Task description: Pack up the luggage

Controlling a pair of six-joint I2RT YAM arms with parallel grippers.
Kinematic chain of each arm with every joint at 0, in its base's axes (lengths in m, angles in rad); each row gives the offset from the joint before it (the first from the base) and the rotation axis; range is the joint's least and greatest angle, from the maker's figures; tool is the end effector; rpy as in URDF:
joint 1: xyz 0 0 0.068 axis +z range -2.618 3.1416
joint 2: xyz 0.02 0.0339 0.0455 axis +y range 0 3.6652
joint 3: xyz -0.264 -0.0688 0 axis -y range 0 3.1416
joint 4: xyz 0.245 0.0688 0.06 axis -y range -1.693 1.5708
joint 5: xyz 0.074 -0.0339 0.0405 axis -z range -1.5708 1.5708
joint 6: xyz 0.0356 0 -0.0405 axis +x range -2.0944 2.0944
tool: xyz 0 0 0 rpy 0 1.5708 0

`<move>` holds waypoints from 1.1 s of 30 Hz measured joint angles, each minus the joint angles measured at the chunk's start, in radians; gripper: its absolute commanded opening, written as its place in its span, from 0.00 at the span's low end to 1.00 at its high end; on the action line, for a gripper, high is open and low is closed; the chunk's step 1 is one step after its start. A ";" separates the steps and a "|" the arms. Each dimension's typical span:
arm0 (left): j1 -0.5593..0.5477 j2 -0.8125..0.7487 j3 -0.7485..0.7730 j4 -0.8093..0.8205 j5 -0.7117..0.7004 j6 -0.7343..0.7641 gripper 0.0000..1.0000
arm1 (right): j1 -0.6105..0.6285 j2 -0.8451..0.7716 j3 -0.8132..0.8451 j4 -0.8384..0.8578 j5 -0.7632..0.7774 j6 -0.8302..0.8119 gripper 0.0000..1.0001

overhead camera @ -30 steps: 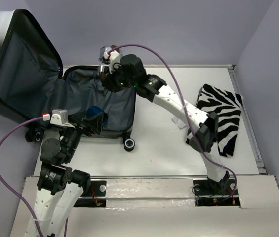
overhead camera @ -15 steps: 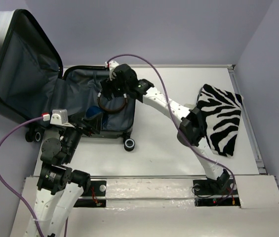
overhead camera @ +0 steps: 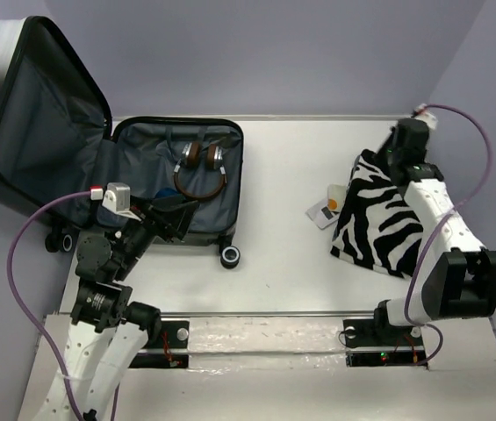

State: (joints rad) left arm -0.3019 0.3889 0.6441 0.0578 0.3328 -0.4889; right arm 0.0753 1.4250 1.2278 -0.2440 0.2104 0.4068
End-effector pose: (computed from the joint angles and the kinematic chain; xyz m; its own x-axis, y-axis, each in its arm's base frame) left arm 0.0921 -0.0409 0.3667 -0.0118 -0.4612 -0.8872 0.6482 0.6721 -0.3580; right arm 0.3317 0.0176 0.3391 -0.3457 0.3620 -0.8657 0.2739 0.9214 0.2759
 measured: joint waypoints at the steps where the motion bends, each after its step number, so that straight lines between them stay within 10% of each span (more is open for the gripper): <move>1: 0.000 0.010 -0.001 0.031 0.023 -0.027 0.40 | -0.051 -0.011 -0.039 0.006 -0.002 0.031 0.58; 4: -0.023 0.045 -0.016 0.118 0.067 -0.095 0.34 | -0.257 -0.021 -0.172 0.012 -0.002 0.107 0.77; 9: -0.244 0.148 -0.028 0.172 -0.012 -0.138 0.37 | -0.389 0.008 -0.240 0.013 0.029 0.162 0.77; 18: -0.823 0.625 0.078 0.210 -0.403 -0.088 0.86 | -0.504 0.046 -0.405 0.045 0.071 0.220 0.60; 24: -0.882 0.923 0.132 0.227 -0.480 -0.080 0.86 | -0.501 0.074 -0.475 0.046 0.007 0.221 0.37; 33: -0.888 1.084 0.208 0.245 -0.559 -0.062 0.89 | -0.500 -0.020 -0.569 0.089 -0.306 0.218 0.35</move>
State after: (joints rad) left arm -1.1896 1.4727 0.8516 0.3027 -0.2260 -0.5507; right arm -0.4252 1.4048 0.6590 -0.1551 -0.0959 0.6247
